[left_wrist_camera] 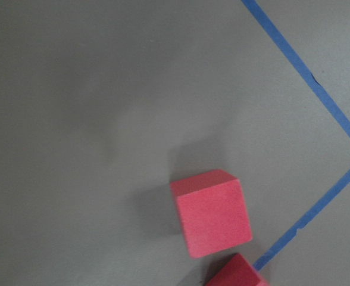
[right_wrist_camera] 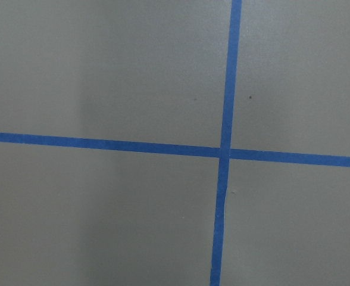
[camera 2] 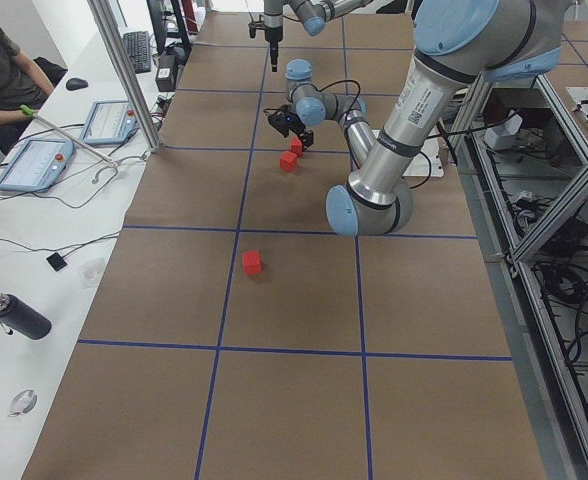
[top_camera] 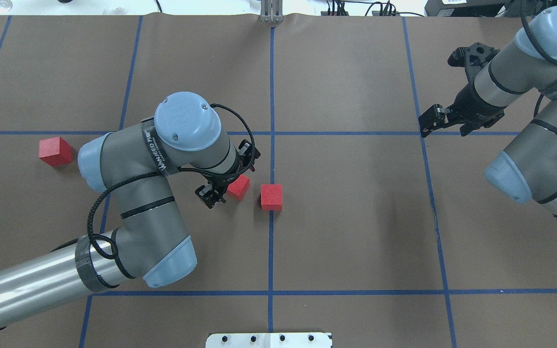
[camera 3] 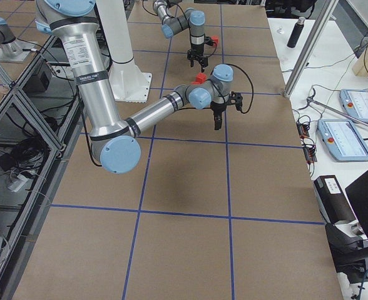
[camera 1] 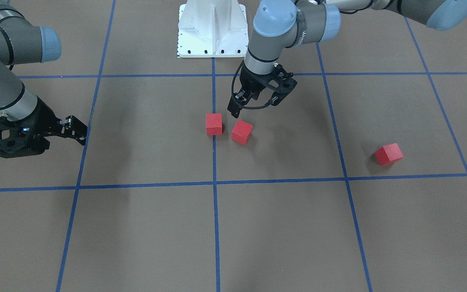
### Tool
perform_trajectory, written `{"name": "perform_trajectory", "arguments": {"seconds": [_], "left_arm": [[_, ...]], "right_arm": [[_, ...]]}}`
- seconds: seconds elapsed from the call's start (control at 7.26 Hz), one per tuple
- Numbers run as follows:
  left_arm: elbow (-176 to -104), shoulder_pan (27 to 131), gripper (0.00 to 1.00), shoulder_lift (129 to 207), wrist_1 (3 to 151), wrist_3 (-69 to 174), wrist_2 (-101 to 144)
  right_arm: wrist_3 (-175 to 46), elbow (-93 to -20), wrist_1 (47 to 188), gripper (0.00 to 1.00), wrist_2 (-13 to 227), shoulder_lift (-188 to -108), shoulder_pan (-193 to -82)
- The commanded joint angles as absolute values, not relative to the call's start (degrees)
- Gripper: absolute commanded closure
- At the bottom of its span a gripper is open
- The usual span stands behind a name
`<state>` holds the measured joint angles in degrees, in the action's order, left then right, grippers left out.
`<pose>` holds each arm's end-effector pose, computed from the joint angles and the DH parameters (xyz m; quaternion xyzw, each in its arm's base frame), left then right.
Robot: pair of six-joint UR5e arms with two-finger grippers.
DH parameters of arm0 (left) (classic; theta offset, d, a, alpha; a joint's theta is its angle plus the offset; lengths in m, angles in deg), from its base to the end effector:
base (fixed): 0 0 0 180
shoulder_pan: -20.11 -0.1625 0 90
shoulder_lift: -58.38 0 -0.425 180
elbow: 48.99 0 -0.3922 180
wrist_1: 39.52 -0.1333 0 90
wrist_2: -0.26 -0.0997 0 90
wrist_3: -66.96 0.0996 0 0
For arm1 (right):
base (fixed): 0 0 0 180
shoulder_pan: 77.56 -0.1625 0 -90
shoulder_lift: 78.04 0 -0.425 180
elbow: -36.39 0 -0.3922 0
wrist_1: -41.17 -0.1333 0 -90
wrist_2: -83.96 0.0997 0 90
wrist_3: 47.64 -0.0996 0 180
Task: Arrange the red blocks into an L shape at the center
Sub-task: 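Move the left gripper over the center red cube and grasp it, then carry the center cube with the left gripper against the placed cube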
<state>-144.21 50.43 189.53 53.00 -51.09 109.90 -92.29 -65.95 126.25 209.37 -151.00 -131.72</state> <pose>0.5422 -0.4327 0.1852 -0.1472 0.4108 -0.3758 0.8176 -0.2868 -0.5261 0.3873 0.0267 -0.4033 -0.0195 0.9145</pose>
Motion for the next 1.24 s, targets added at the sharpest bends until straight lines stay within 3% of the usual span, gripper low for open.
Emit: {"name": "perform_trajectory", "arguments": {"seconds": [0.0, 1.1], "left_arm": [[-141.2, 50.6, 0.00, 190.8, 52.9, -53.1, 109.8], [-137.0, 51.7, 0.00, 191.0, 52.9, -57.5, 109.8]], "right_arm": [[-92.4, -66.0, 126.2, 0.00, 209.4, -151.0, -131.8], [-92.6, -66.3, 126.2, 0.00, 209.3, -150.9, -131.7]]}}
